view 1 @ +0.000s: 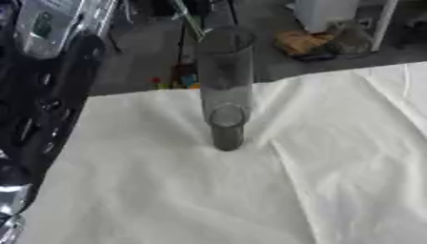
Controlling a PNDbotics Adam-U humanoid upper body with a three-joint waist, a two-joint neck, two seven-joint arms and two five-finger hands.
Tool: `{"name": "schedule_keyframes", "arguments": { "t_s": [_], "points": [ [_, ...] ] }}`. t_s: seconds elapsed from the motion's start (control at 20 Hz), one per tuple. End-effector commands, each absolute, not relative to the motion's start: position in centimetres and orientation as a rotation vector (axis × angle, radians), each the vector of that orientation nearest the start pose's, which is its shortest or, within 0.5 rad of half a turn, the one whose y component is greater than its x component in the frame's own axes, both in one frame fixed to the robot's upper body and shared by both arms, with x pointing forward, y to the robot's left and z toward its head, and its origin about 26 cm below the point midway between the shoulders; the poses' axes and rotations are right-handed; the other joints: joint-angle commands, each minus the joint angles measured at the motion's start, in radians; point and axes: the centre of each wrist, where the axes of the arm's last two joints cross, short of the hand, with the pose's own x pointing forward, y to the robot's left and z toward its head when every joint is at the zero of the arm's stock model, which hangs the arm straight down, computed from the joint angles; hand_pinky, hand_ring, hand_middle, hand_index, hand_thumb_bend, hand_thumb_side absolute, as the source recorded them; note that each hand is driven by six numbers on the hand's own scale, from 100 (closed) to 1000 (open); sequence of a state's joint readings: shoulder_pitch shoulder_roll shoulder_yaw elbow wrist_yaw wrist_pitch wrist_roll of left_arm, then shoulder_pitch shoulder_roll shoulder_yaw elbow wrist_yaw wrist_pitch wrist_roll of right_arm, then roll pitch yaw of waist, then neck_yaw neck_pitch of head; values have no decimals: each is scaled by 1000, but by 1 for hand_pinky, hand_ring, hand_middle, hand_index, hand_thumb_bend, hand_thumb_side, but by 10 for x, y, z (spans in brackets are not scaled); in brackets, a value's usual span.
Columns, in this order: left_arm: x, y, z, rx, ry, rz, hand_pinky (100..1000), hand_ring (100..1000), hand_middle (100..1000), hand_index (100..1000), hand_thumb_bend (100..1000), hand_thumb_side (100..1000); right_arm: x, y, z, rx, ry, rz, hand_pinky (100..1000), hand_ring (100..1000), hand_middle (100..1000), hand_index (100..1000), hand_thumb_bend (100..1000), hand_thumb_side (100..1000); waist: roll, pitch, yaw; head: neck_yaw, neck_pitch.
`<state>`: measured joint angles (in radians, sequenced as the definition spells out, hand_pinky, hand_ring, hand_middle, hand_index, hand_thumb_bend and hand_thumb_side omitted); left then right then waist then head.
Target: Arrange flowers into the vase.
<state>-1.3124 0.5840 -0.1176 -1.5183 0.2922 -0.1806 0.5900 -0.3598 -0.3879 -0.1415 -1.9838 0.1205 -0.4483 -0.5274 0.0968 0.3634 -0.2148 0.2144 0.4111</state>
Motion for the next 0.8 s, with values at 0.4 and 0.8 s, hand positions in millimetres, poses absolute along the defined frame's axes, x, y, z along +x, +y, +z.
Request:
{"name": "schedule_keyframes", "arguments": {
  "t_s": [0.4, 0.8],
  "points": [
    [336, 212, 490, -79, 3159, -274, 100, 100, 100, 100, 100, 394, 301, -295, 238, 561, 3291, 217, 873, 869, 767, 887, 100, 1000, -21, -1, -12, 29, -36],
    [324, 207, 491, -110, 3056, -343, 100, 100, 100, 100, 100, 399, 302, -292, 239, 527, 3305, 204, 872, 866, 763, 888, 100, 1000, -25, 20, -20, 37, -44]
  ]
}}
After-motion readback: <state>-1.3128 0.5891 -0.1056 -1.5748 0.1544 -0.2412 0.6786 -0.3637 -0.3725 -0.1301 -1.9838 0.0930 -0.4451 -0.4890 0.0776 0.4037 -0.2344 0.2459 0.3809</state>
